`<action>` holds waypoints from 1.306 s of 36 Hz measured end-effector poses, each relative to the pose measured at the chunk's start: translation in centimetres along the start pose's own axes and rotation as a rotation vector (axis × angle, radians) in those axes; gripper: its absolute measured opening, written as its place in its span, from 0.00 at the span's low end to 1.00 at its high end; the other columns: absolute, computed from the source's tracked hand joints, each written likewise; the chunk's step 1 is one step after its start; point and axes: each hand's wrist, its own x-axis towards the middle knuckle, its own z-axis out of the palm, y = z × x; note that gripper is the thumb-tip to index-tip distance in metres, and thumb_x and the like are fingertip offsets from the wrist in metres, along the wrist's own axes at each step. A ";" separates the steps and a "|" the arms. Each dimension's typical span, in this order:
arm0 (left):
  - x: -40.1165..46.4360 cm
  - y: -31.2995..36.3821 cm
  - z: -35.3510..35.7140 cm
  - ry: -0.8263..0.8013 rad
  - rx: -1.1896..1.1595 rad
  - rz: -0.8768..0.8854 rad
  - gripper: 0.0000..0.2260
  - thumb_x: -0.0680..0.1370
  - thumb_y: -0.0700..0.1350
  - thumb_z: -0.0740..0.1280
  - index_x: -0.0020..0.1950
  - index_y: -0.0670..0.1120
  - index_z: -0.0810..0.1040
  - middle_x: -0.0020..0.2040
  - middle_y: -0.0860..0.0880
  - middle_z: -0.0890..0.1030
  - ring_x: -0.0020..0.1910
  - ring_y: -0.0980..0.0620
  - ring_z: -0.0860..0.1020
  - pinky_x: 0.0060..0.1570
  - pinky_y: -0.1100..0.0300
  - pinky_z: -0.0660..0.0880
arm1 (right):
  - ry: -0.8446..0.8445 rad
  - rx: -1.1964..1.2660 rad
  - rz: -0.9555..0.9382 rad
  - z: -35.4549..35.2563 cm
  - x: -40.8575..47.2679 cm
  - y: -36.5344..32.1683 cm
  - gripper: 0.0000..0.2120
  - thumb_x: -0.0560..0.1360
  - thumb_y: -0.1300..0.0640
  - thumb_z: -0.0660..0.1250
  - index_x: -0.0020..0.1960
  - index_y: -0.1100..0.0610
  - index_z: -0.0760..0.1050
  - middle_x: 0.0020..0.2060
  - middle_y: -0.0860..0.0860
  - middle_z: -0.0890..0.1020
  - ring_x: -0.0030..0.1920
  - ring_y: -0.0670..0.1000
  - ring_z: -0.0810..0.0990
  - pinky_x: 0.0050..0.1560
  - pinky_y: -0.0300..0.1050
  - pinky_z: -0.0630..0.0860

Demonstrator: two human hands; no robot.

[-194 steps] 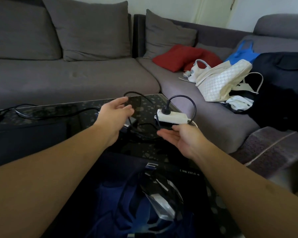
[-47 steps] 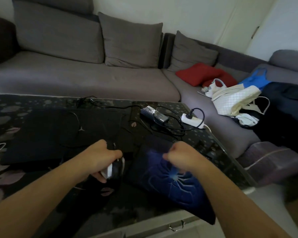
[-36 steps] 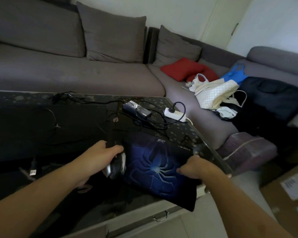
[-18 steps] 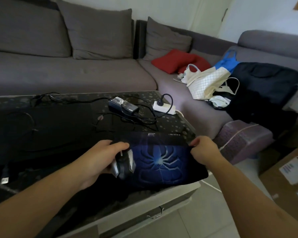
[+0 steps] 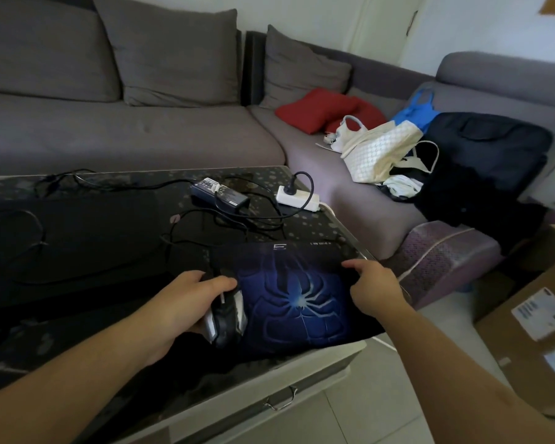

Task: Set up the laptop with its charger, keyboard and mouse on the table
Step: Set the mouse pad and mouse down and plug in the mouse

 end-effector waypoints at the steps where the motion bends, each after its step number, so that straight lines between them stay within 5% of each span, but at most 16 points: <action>1: 0.0 0.0 0.0 0.004 -0.002 0.002 0.09 0.81 0.48 0.71 0.55 0.43 0.86 0.47 0.40 0.89 0.48 0.39 0.88 0.50 0.45 0.83 | 0.020 0.002 -0.012 0.1 -0.1 -0.2 0.30 0.77 0.67 0.63 0.75 0.45 0.77 0.69 0.56 0.80 0.65 0.61 0.80 0.66 0.57 0.79; 8: -0.3 0.0 -0.4 0.008 -0.002 0.003 0.10 0.81 0.48 0.71 0.55 0.42 0.86 0.47 0.40 0.89 0.49 0.38 0.88 0.55 0.40 0.83 | 0.041 0.174 0.018 0.7 0.7 -0.3 0.24 0.75 0.66 0.65 0.68 0.51 0.82 0.62 0.54 0.84 0.58 0.59 0.83 0.61 0.54 0.81; 12: -0.3 0.1 -0.7 -0.002 -0.004 -0.007 0.11 0.80 0.49 0.72 0.56 0.43 0.86 0.47 0.41 0.89 0.48 0.39 0.88 0.53 0.42 0.83 | -0.071 0.336 0.085 0.2 1.7 0.4 0.03 0.74 0.58 0.77 0.46 0.55 0.83 0.45 0.54 0.86 0.50 0.57 0.83 0.57 0.55 0.80; 14: -0.4 0.0 -0.8 -0.001 -0.008 -0.012 0.11 0.80 0.49 0.72 0.56 0.43 0.85 0.47 0.41 0.89 0.48 0.40 0.88 0.52 0.43 0.84 | -0.099 0.432 0.069 -0.1 1.6 0.8 0.08 0.74 0.63 0.77 0.38 0.55 0.84 0.40 0.54 0.86 0.47 0.57 0.83 0.54 0.54 0.80; 18: -0.5 0.4 -0.8 -0.009 -0.038 -0.001 0.11 0.81 0.49 0.71 0.57 0.44 0.85 0.48 0.42 0.89 0.47 0.42 0.89 0.53 0.45 0.85 | 0.394 0.599 0.166 -1.1 0.6 1.4 0.09 0.74 0.63 0.71 0.40 0.52 0.84 0.40 0.51 0.86 0.46 0.57 0.84 0.55 0.56 0.82; 20: -0.6 0.6 -0.7 -0.003 -0.063 0.008 0.11 0.82 0.50 0.71 0.57 0.43 0.84 0.47 0.42 0.89 0.46 0.42 0.89 0.51 0.46 0.85 | 0.450 0.577 0.295 -1.3 -0.7 1.1 0.06 0.74 0.61 0.70 0.43 0.54 0.84 0.41 0.54 0.86 0.46 0.60 0.84 0.55 0.59 0.84; 24: -0.6 1.0 -0.5 0.005 -0.100 0.028 0.11 0.81 0.49 0.71 0.57 0.42 0.84 0.47 0.40 0.89 0.44 0.41 0.88 0.45 0.49 0.84 | -0.313 0.639 0.289 -1.6 -5.1 -1.1 0.09 0.77 0.70 0.70 0.55 0.72 0.81 0.43 0.67 0.87 0.41 0.66 0.88 0.42 0.54 0.86; 27: -0.8 1.2 -0.2 0.006 -0.103 0.042 0.10 0.81 0.48 0.71 0.55 0.42 0.85 0.48 0.40 0.89 0.46 0.41 0.88 0.43 0.51 0.83 | -0.988 0.588 0.056 -2.4 -7.2 -2.9 0.13 0.84 0.65 0.66 0.67 0.68 0.78 0.57 0.65 0.86 0.50 0.62 0.89 0.48 0.50 0.87; 29: -0.8 1.1 -0.2 0.004 -0.104 0.043 0.10 0.81 0.49 0.71 0.55 0.43 0.85 0.49 0.41 0.89 0.48 0.40 0.88 0.45 0.49 0.84 | -1.211 0.586 -0.077 -3.1 -7.2 -3.3 0.16 0.85 0.62 0.64 0.71 0.65 0.77 0.61 0.65 0.85 0.47 0.58 0.90 0.45 0.47 0.86; 31: -0.9 0.9 -0.2 -0.002 -0.095 0.036 0.10 0.81 0.49 0.71 0.57 0.45 0.85 0.49 0.42 0.89 0.49 0.41 0.88 0.48 0.47 0.84 | -1.082 0.541 -0.106 -3.5 -7.0 -4.2 0.14 0.86 0.61 0.64 0.69 0.61 0.79 0.54 0.64 0.87 0.38 0.54 0.88 0.36 0.43 0.84; 33: -1.0 0.7 -0.2 -0.010 -0.074 0.037 0.09 0.81 0.48 0.71 0.56 0.45 0.85 0.49 0.42 0.89 0.50 0.41 0.88 0.49 0.48 0.84 | -0.674 0.489 -0.039 -2.8 -6.1 -4.3 0.09 0.85 0.62 0.65 0.62 0.60 0.82 0.43 0.61 0.88 0.30 0.52 0.83 0.30 0.43 0.80; 36: -1.2 0.4 -0.2 -0.008 -0.041 0.052 0.08 0.81 0.48 0.71 0.55 0.45 0.86 0.47 0.43 0.89 0.48 0.41 0.88 0.46 0.52 0.82 | -0.159 0.323 0.043 -0.6 -3.6 -3.4 0.07 0.79 0.56 0.72 0.48 0.60 0.80 0.37 0.59 0.83 0.34 0.55 0.83 0.42 0.57 0.86; 38: -1.2 0.2 -0.3 -0.012 -0.028 0.057 0.08 0.81 0.48 0.71 0.54 0.45 0.86 0.47 0.43 0.89 0.47 0.42 0.88 0.44 0.55 0.81 | -0.107 0.178 0.028 0.6 -2.6 -3.6 0.14 0.75 0.51 0.76 0.46 0.59 0.75 0.42 0.55 0.83 0.45 0.56 0.83 0.50 0.55 0.82; 42: -1.1 0.0 -0.3 -0.020 -0.018 0.055 0.09 0.81 0.49 0.71 0.55 0.45 0.86 0.47 0.44 0.89 0.47 0.43 0.88 0.44 0.55 0.80 | -0.224 0.314 0.069 2.3 -1.5 -6.1 0.30 0.66 0.46 0.80 0.63 0.53 0.74 0.58 0.50 0.78 0.61 0.55 0.78 0.64 0.52 0.77; 45: -0.9 -0.1 -0.2 -0.017 -0.015 0.050 0.09 0.80 0.50 0.71 0.55 0.46 0.86 0.45 0.46 0.89 0.44 0.46 0.88 0.43 0.56 0.79 | -0.156 0.335 0.097 5.1 2.0 -5.7 0.47 0.51 0.37 0.77 0.66 0.55 0.75 0.64 0.56 0.79 0.62 0.61 0.79 0.64 0.59 0.80; 47: -0.8 -0.3 -0.1 -0.009 -0.016 0.046 0.09 0.80 0.50 0.72 0.55 0.46 0.86 0.44 0.47 0.89 0.43 0.47 0.88 0.43 0.56 0.79 | -0.144 0.329 0.150 4.4 0.9 -7.6 0.40 0.57 0.42 0.81 0.63 0.60 0.77 0.61 0.60 0.79 0.58 0.61 0.81 0.59 0.54 0.82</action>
